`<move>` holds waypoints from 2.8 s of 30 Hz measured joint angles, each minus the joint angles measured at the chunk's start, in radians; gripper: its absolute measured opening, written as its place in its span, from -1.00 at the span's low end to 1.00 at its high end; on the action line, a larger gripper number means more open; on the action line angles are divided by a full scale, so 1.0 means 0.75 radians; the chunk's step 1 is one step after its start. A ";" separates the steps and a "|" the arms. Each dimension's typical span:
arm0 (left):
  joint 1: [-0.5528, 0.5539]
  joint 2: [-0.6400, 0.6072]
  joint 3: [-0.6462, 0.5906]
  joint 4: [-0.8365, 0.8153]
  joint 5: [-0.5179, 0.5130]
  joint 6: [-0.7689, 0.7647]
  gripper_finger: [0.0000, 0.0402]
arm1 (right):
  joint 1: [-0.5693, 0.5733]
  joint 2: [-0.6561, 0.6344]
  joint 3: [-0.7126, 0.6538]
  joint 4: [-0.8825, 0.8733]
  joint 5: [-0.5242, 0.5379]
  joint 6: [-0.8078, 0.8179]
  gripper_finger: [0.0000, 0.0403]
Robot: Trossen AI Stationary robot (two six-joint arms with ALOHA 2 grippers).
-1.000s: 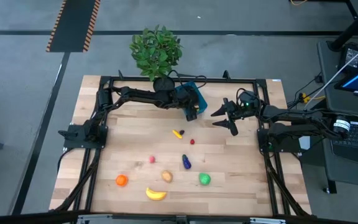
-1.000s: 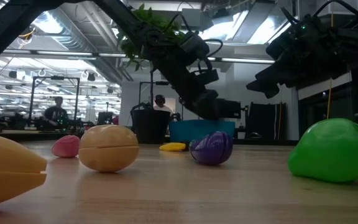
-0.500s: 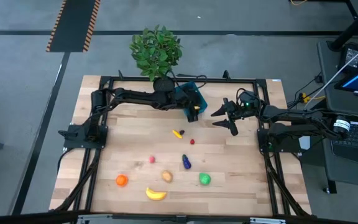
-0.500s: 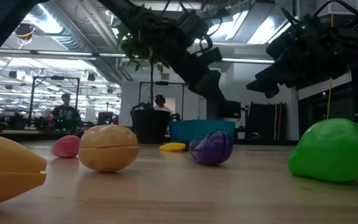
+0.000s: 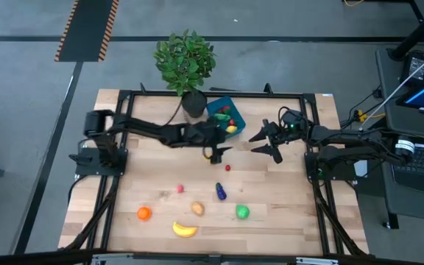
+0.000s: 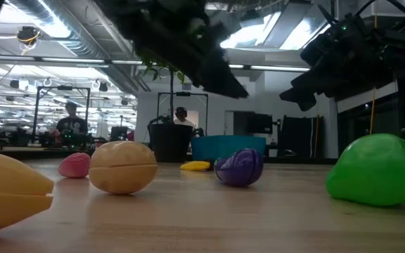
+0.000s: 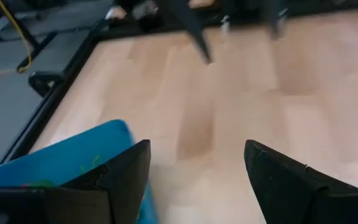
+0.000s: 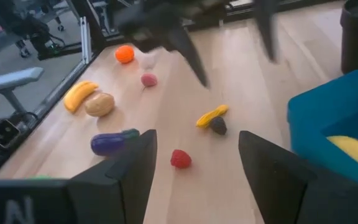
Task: Pick and placing Produce into tupperware
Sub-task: Put the raspberry into the blue bin
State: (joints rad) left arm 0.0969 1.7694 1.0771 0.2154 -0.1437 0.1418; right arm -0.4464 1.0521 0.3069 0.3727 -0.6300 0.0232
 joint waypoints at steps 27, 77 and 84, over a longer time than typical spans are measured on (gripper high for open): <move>-0.328 -0.635 -1.030 0.784 -0.116 -0.146 0.26 | 0.409 0.002 0.001 0.146 0.370 0.174 0.14; -0.566 -0.936 -1.331 0.770 -0.100 -0.327 0.26 | 0.726 0.822 0.792 -0.721 0.923 0.168 0.14; -0.566 -0.936 -1.331 0.746 -0.100 -0.326 0.26 | 0.697 0.889 0.791 -0.697 0.922 0.168 0.14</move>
State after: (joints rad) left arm -0.3279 1.0672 0.0792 0.7747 -0.2188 -0.1030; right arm 0.0761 1.7187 0.9003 -0.1498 0.0616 0.1490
